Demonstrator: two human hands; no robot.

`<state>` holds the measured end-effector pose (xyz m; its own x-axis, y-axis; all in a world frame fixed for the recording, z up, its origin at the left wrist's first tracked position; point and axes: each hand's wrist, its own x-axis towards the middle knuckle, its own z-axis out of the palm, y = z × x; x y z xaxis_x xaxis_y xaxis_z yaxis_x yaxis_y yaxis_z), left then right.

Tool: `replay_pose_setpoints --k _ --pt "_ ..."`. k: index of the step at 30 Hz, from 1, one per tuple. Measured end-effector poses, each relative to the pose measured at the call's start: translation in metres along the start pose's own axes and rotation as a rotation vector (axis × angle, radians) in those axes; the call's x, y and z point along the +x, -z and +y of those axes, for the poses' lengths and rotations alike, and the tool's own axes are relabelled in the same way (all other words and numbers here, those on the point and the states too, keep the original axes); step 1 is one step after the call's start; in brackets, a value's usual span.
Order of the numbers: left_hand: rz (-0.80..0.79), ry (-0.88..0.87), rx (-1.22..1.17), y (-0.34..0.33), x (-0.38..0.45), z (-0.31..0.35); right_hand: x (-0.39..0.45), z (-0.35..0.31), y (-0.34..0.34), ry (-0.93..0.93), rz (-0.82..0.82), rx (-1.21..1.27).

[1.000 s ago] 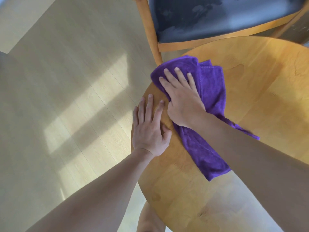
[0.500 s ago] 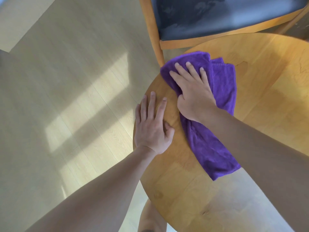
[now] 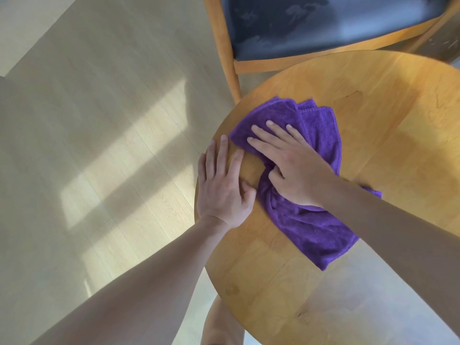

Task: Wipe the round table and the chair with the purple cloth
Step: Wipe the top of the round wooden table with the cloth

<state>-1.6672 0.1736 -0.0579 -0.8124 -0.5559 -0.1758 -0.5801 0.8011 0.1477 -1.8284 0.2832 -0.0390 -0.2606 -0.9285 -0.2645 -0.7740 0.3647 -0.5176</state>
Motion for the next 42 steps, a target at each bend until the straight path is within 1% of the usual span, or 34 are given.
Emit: replay_pose_setpoints --k 3,4,6,8,10,13,15,18,23,26,27,29,31,33,35,39,42 --pt "-0.001 -0.004 0.000 0.000 -0.001 0.000 -0.004 0.023 0.011 -0.006 -0.010 -0.057" --pt "0.001 -0.005 0.000 0.000 -0.001 0.000 0.000 0.028 0.014 -0.035 0.008 -0.077" --pt "0.002 -0.003 0.007 -0.001 0.000 -0.001 0.015 0.029 0.018 -0.133 0.095 -0.082" --pt "0.002 -0.002 0.015 -0.002 -0.001 -0.001 0.034 0.017 0.015 -0.264 0.212 -0.056" --pt "0.006 -0.006 0.012 -0.002 -0.001 -0.001 0.048 -0.001 0.007 -0.380 0.292 -0.034" --pt "0.005 -0.013 0.014 -0.001 -0.001 -0.002 0.052 -0.020 -0.005 -0.461 0.313 -0.021" --pt "0.000 -0.017 0.024 -0.002 0.000 -0.002 0.045 -0.023 -0.011 -0.439 0.310 -0.010" --pt "0.001 -0.030 0.027 -0.003 -0.001 -0.003 0.024 -0.020 -0.016 -0.343 0.294 -0.003" --pt "-0.007 -0.020 -0.009 0.001 0.000 -0.003 -0.008 -0.001 -0.012 -0.156 0.156 -0.045" --pt "-0.019 -0.014 -0.003 0.003 0.001 -0.001 -0.001 0.022 0.002 -0.074 0.103 -0.117" --pt "-0.021 -0.012 -0.002 0.002 0.001 -0.001 0.006 0.026 0.007 -0.094 0.119 -0.123" --pt "-0.029 -0.009 0.005 0.002 0.001 -0.001 0.025 0.023 0.012 -0.221 0.208 -0.081" --pt "-0.036 -0.008 0.017 0.001 0.001 -0.001 0.040 0.006 0.009 -0.374 0.287 -0.045" --pt "-0.041 -0.016 0.033 0.002 0.001 -0.002 0.045 -0.013 -0.001 -0.456 0.309 -0.037" --pt "-0.050 -0.029 0.051 0.002 0.001 -0.002 0.040 -0.023 -0.011 -0.455 0.306 -0.048" --pt "-0.081 -0.048 0.080 0.004 0.001 -0.002 0.025 -0.017 -0.016 -0.354 0.276 -0.030" --pt "-0.083 -0.045 0.027 0.005 0.002 -0.001 0.021 -0.014 -0.016 -0.332 0.288 0.004"
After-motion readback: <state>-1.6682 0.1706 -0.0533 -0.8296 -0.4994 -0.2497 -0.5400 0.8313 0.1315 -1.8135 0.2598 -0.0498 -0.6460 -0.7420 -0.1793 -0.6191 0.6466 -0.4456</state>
